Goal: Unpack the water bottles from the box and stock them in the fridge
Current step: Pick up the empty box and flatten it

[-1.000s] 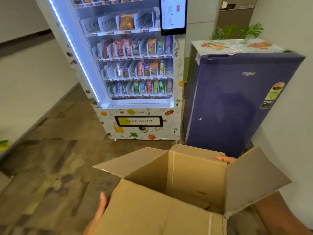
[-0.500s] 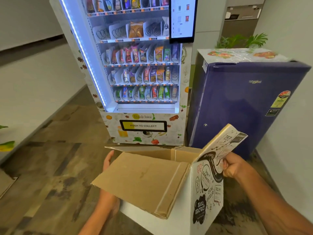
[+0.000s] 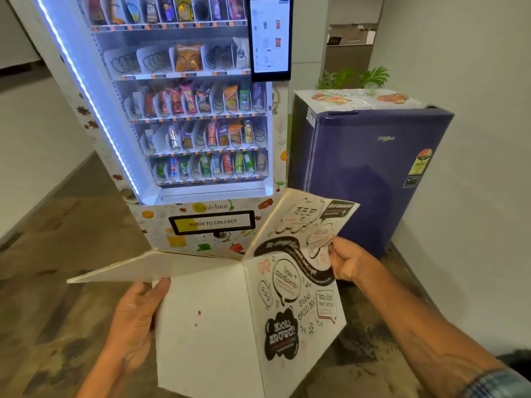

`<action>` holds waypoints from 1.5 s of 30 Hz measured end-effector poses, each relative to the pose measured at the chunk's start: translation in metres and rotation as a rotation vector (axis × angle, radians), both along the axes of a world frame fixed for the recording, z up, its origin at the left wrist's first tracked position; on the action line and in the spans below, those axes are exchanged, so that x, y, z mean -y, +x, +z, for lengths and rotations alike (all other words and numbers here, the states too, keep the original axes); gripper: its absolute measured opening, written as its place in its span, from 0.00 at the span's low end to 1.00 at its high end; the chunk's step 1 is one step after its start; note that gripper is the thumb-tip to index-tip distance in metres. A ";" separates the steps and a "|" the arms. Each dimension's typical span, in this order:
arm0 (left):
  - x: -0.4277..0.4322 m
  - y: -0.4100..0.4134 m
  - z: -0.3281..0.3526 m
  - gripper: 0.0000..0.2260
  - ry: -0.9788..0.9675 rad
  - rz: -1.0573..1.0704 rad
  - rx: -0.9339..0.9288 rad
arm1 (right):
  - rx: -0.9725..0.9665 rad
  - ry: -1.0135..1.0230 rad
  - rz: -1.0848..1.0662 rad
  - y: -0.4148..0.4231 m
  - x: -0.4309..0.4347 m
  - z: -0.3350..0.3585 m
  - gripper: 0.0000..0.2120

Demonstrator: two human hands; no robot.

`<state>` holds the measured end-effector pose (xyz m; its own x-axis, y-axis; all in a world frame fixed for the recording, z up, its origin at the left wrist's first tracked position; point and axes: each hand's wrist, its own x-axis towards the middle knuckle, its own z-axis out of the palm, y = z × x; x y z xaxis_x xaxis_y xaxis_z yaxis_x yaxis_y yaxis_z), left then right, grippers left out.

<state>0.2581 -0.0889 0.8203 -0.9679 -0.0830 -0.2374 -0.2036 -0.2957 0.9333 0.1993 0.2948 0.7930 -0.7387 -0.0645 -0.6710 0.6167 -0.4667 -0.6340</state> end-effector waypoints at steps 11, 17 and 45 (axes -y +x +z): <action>0.035 -0.013 -0.024 0.17 0.131 0.043 0.024 | -0.228 0.149 0.152 0.065 0.025 0.012 0.22; 0.034 -0.018 -0.031 0.12 0.169 0.022 0.047 | -0.030 0.339 0.280 0.096 0.028 -0.008 0.33; 0.006 -0.022 -0.040 0.33 -0.203 0.196 0.338 | -0.286 0.633 0.172 0.115 0.066 0.029 0.18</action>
